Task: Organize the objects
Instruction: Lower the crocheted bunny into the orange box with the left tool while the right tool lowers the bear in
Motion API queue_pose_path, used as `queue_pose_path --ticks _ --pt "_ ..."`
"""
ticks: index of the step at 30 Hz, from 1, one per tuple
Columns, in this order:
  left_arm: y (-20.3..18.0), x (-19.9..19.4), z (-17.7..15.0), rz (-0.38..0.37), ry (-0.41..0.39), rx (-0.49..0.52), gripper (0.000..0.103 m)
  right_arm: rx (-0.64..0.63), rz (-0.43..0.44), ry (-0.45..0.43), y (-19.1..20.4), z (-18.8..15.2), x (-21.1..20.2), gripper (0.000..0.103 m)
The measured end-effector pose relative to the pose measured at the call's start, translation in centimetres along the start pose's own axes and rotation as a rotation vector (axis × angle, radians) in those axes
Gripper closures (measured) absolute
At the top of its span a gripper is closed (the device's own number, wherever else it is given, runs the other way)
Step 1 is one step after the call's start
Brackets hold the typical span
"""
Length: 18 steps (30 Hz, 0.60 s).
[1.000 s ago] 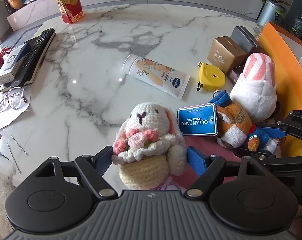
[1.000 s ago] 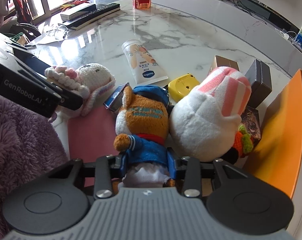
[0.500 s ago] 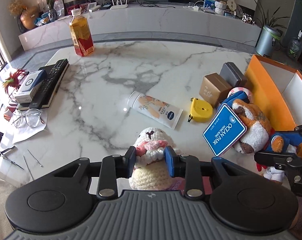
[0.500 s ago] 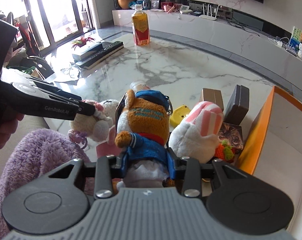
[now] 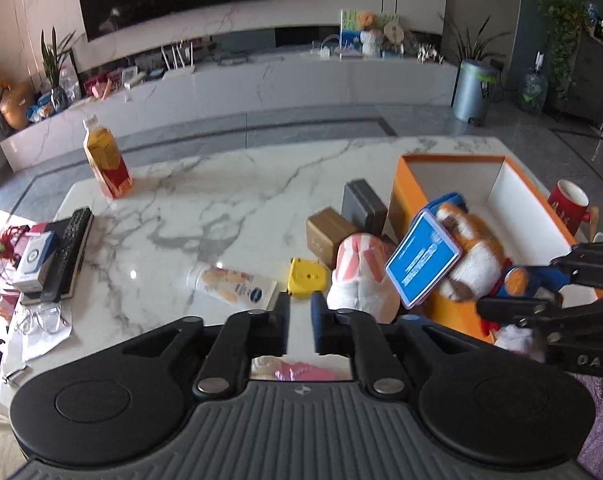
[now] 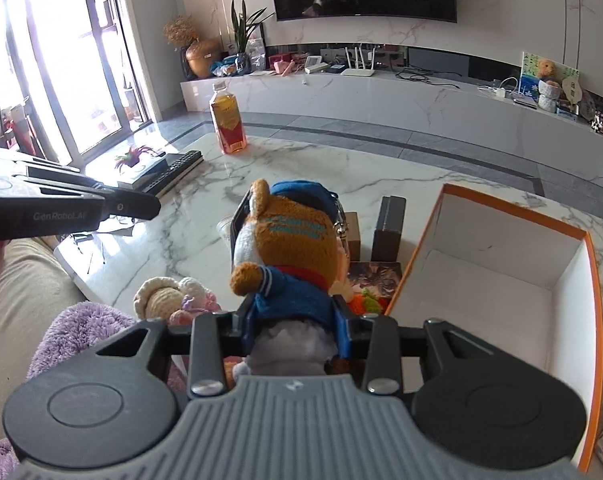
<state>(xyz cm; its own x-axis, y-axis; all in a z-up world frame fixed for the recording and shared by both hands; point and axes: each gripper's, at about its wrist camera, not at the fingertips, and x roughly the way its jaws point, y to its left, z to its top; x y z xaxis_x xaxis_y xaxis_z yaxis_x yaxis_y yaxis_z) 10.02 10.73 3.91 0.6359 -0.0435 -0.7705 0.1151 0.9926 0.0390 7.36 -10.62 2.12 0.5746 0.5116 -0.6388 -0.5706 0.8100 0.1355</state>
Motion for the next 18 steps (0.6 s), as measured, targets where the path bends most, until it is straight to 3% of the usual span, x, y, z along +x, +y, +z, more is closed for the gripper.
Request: queue_pose_path --ticks 1,3,7,13,16,18 --pt "0.0 0.7 -0.2 0.018 0.024 -0.015 0.06 0.012 -0.003 -0.004 -0.4 -0.2 -0.4 0.064" --pt "0.3 2.2 -1.0 0.047 0.081 -0.039 0.046 0.038 -0.015 -0.009 -1.3 -0.8 -1.0 0.064" --pt "1.4 4.3 -2.3 0.081 0.149 -0.118 0.031 0.13 -0.059 0.0 -4.2 -1.6 -1.5 0.064" --pt "4.9 7.3 -3.4 0.097 0.247 -0.366 0.03 0.271 -0.133 0.008 -8.3 -2.6 -1.4 0.063" --pt "5.4 8.5 -4.0 0.114 0.308 -0.411 0.029 0.307 -0.153 0.017 -9.7 -2.8 -0.9 0.063" --pt "5.6 9.4 -4.6 0.112 0.355 -0.424 0.024 0.316 -0.165 0.025 -10.0 -2.9 -0.3 0.063"
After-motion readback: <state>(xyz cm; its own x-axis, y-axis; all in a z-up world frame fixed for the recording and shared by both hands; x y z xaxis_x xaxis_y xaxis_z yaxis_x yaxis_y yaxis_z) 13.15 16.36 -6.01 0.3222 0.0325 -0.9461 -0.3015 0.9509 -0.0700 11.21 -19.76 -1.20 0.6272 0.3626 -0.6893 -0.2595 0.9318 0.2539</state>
